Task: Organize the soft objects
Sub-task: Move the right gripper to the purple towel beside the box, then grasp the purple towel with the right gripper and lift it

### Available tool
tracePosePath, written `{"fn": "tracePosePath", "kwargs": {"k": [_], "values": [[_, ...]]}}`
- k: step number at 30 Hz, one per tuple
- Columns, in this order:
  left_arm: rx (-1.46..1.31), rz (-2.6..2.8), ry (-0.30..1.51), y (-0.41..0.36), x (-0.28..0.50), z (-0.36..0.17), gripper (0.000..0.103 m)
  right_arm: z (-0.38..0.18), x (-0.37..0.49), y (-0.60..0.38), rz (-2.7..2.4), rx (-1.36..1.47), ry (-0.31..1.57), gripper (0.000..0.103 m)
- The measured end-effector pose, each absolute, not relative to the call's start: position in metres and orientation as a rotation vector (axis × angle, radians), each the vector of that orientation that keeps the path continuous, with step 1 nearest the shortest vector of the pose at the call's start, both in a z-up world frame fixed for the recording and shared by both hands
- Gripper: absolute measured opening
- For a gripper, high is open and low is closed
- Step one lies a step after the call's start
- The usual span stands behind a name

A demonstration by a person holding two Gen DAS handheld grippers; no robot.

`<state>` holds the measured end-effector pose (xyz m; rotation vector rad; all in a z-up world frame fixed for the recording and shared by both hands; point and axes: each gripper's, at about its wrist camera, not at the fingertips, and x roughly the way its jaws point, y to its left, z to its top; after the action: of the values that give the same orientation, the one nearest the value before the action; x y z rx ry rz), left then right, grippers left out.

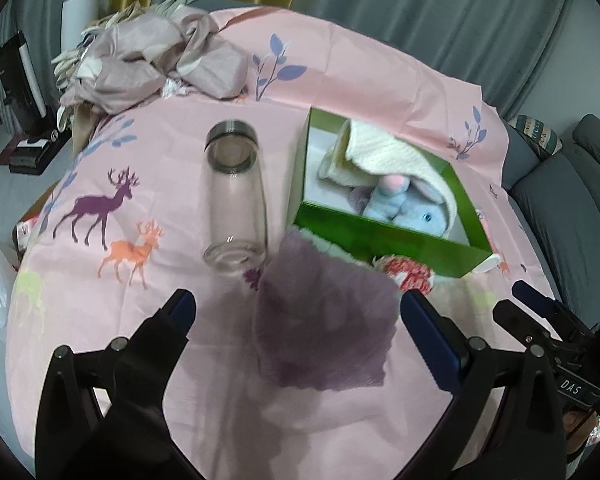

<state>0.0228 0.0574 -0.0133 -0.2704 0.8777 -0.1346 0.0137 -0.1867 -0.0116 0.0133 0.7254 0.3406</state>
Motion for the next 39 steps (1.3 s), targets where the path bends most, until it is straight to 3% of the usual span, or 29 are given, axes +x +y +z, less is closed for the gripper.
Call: {"fn": "tracePosePath", "kwargs": {"k": [12, 19, 21, 25, 27, 30, 32, 34, 35, 39], "values": [[-0.332, -0.253, 0.915, 0.065, 0.016, -0.057, 0.101, -0.069, 0.007, -0.158, 0.509, 0.038, 0.840, 0.084], [-0.344, -0.282, 0.944, 0.060, 0.028, -0.071, 0.087, -0.080, 0.009, -0.139, 0.559, 0.020, 0.835, 0.084], [-0.353, -0.296, 0.947, 0.059, 0.031, -0.074, 0.076, -0.081, 0.011, -0.136, 0.562, 0.017, 0.828, 0.075], [-0.380, -0.324, 0.964, 0.058, 0.038, -0.082, 0.073, -0.083, 0.014, -0.132, 0.588, 0.026, 0.833, 0.069], [-0.400, -0.332, 0.977, 0.059, 0.041, -0.086, 0.065, -0.087, 0.016, -0.128, 0.588, 0.022, 0.853, 0.066], [-0.423, -0.347, 0.985, 0.061, 0.044, -0.089, 0.046, -0.093, 0.018, -0.122, 0.596, 0.026, 0.890, 0.058], [-0.460, -0.384, 0.992, 0.062, 0.045, -0.091, 0.027, -0.096, 0.018, -0.121, 0.611, 0.036, 0.908, 0.057], [-0.479, -0.394, 0.992, 0.064, 0.044, -0.091, 0.017, -0.099, 0.018, -0.118, 0.622, 0.038, 0.920, 0.056], [-0.489, -0.401, 0.984, 0.065, 0.043, -0.090, 0.012, -0.100, 0.018, -0.117, 0.627, 0.040, 0.927, 0.050], [-0.534, -0.441, 0.937, 0.071, 0.034, -0.079, 0.012, -0.103, 0.017, -0.112, 0.672, 0.077, 0.961, 0.026]]}}
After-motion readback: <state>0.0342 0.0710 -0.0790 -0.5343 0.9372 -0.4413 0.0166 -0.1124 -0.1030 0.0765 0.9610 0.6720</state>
